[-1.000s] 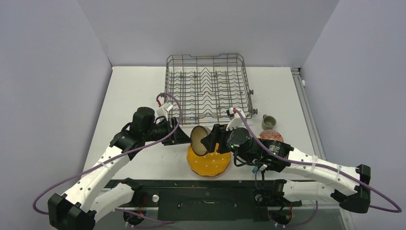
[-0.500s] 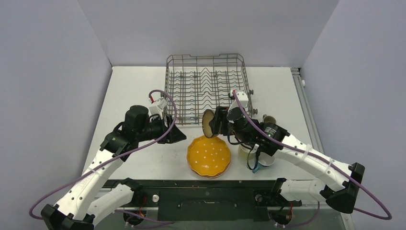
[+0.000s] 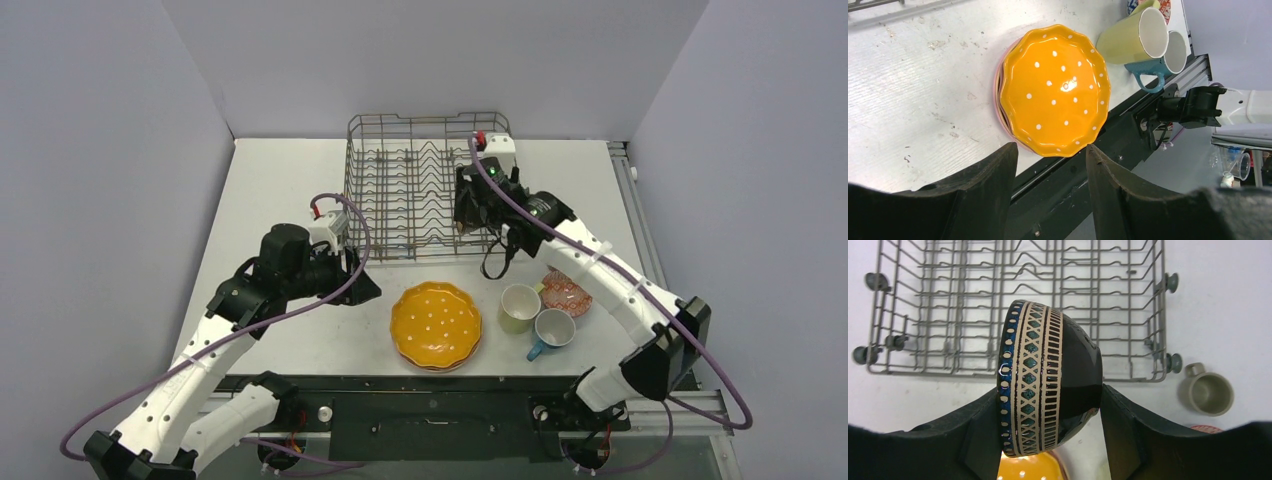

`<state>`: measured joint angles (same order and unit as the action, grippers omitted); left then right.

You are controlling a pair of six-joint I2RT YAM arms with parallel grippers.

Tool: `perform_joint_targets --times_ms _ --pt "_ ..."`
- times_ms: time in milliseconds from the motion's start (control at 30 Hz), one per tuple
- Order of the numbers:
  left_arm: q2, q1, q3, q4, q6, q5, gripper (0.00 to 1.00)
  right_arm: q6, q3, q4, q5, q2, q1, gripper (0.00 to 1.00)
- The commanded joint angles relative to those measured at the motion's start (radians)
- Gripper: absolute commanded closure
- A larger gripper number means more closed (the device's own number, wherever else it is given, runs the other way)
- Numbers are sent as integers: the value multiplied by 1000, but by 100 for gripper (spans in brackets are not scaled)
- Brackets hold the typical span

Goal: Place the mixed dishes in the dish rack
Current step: Turn the bowl upside down on the dish rack.

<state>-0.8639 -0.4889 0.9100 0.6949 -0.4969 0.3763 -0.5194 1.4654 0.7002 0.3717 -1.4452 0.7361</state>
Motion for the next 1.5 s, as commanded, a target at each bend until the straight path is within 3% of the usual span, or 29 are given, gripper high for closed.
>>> perform_joint_targets --times_ms 0,667,1467 --pt "16 3 12 -19 50 -6 51 121 148 -19 131 -85 -30 100" --pt "13 -3 -101 -105 102 26 51 398 705 87 326 -671 -159 100" --pt "15 1 -126 -123 94 35 51 867 807 -195 451 -964 -202 100"
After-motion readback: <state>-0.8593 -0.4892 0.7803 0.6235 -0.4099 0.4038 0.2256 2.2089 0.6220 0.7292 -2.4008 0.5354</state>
